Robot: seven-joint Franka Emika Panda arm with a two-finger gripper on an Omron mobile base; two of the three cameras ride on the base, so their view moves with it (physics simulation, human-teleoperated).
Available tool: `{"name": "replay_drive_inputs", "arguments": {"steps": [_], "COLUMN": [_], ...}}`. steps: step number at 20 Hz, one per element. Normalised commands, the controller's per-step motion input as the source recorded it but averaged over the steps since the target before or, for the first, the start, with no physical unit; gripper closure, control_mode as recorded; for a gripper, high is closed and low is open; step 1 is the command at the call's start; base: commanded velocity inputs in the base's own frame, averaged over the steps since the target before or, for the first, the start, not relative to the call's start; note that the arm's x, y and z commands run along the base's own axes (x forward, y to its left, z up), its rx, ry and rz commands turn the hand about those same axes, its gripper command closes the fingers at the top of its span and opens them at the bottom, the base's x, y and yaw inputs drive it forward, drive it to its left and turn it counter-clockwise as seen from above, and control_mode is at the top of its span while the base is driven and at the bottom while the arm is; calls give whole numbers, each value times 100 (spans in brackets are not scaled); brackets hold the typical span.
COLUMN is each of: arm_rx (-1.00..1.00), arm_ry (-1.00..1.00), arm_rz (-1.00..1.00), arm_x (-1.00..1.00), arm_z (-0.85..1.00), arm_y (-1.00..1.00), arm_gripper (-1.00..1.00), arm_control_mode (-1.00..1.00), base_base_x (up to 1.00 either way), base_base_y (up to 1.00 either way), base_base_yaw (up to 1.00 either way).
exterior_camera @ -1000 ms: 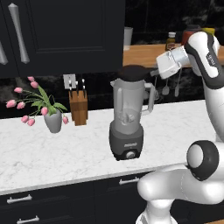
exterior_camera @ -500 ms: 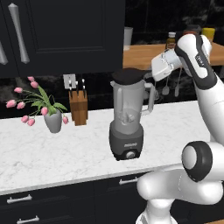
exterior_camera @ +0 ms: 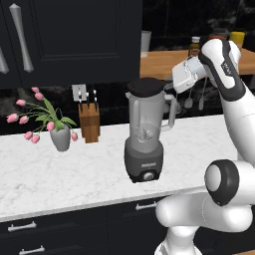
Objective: Close the lid blender by securely placing the lid on top.
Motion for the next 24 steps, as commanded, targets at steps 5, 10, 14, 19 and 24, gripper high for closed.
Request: {"name": "replay_drive_inputs", "arguments": {"steps": [5, 10, 14, 19, 24], "arm_rx": [0, 0, 0, 0, 0], "arm_ry": [0, 0, 0, 0, 3], "arm_rz": [0, 0, 0, 0, 0], "arm_x": [11, 11, 12, 5, 0], "arm_z": [-12, -21, -23, -16, 1], "arm_y": [0, 1, 3, 1, 0], "arm_gripper": [100, 100, 100, 100, 100], "arm_control_mode": [-100, -100, -100, -100, -100], "base_base_x": [0, 0, 0, 0, 0], "base_base_y": [0, 0, 0, 0, 0], "base_base_yaw": [0, 0, 0, 0, 0]}}
